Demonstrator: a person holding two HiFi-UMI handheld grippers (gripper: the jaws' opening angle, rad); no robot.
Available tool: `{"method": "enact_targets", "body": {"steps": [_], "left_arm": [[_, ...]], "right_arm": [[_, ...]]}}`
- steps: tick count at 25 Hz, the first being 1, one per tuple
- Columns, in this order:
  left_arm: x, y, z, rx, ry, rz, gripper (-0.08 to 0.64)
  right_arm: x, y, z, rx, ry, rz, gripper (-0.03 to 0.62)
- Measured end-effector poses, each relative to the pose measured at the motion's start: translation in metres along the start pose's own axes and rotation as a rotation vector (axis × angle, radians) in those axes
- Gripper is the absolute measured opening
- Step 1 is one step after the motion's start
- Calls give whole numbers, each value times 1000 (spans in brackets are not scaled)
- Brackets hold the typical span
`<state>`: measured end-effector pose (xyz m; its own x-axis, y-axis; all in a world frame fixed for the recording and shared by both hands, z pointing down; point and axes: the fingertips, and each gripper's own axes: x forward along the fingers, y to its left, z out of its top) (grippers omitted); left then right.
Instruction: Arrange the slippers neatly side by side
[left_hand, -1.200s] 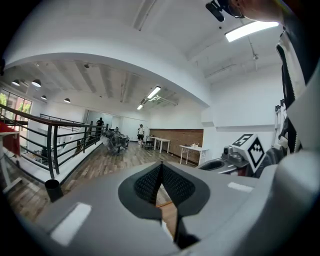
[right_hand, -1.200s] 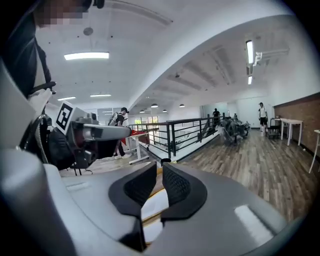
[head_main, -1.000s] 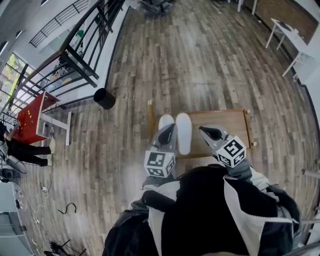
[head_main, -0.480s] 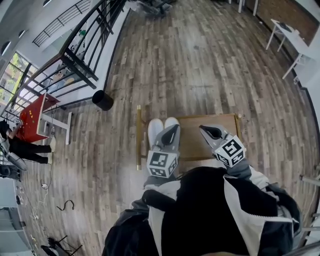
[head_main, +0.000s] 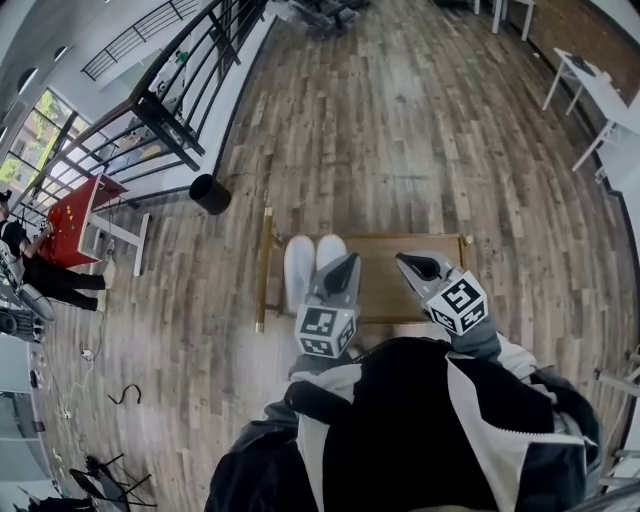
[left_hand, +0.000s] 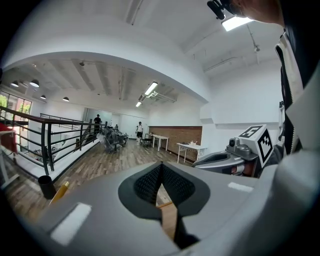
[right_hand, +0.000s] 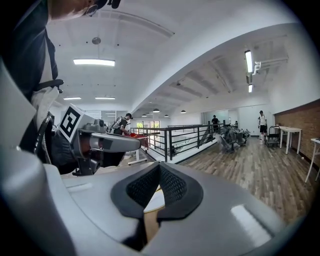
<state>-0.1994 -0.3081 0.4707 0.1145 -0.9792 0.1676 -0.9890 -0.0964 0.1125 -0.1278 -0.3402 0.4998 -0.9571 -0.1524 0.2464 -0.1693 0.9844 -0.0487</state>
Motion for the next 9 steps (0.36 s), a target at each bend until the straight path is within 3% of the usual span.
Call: {"method": "enact_targets", "body": {"steps": [9], "left_arm": [[7,-34,-15,-20,-2,23,12]], "right_arm": [[-24,-10,-15,-10,8,34,0]]}}
